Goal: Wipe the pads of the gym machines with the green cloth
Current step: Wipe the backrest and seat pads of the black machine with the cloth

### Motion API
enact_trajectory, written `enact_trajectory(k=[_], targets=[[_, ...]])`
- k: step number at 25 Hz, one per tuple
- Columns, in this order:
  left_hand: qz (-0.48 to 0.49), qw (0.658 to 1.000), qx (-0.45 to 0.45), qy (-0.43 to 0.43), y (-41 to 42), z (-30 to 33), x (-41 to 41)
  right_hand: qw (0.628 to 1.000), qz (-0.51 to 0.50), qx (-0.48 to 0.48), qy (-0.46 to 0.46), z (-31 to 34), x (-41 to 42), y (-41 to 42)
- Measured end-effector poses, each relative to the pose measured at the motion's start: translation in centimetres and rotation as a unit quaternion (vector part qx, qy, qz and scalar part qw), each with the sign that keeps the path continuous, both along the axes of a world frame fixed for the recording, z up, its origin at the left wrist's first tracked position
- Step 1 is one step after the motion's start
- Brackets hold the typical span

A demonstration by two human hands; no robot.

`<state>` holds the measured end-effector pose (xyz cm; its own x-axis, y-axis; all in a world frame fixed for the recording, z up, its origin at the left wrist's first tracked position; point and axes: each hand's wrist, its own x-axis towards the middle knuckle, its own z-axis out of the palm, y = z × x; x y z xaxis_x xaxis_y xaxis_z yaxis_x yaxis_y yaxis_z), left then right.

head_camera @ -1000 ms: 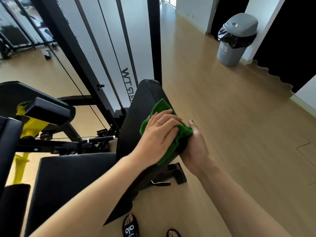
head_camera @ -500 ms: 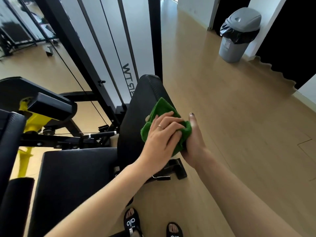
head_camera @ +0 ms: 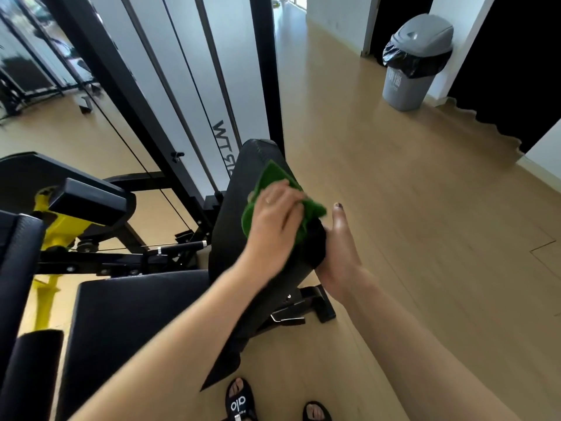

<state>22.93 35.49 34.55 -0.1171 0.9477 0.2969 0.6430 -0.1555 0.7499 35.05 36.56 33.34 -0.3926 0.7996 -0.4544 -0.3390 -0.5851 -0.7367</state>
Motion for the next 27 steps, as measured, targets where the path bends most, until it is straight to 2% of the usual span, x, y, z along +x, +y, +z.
enact_trajectory(k=[3, 6, 9, 13, 15, 18, 21, 24, 27], targets=[[-0.063, 0.996, 0.038, 0.042, -5.0, -1.3, 1.7, 0.999, 0.042, 0.000, 0.025, 0.4, 0.7, -0.1], [-0.100, 0.990, 0.057, 0.086, -2.3, -1.0, -0.6, 0.999, 0.034, 0.014, 0.029, 0.8, 0.6, 0.1], [-0.079, 0.993, 0.039, 0.073, 3.1, -0.3, -3.5, 0.998, 0.025, 0.042, -0.049, 0.4, -0.1, 0.4], [-0.027, 0.997, -0.042, 0.062, 10.7, 0.7, -7.0, 0.982, 0.069, 0.051, -0.169, 1.5, -0.6, 3.1], [-0.009, 0.998, -0.043, 0.046, 9.9, 1.3, -6.1, 0.968, 0.101, 0.069, -0.220, 3.2, -0.8, 4.8], [-0.016, 1.000, -0.017, -0.001, 3.1, 1.1, -2.8, 0.940, 0.119, 0.122, -0.295, 4.7, -2.0, 6.0], [-0.023, 1.000, 0.003, -0.017, 0.0, -0.3, -1.9, 0.944, 0.100, 0.117, -0.292, 2.5, -2.7, 7.6], [-0.006, 0.999, 0.012, 0.029, 5.1, -0.6, -3.9, 0.956, 0.102, 0.081, -0.264, 3.6, -3.8, 8.3], [-0.001, 0.999, 0.018, 0.044, 11.0, -0.8, -7.0, 0.921, 0.090, 0.124, -0.359, 4.0, -4.7, 8.0]])
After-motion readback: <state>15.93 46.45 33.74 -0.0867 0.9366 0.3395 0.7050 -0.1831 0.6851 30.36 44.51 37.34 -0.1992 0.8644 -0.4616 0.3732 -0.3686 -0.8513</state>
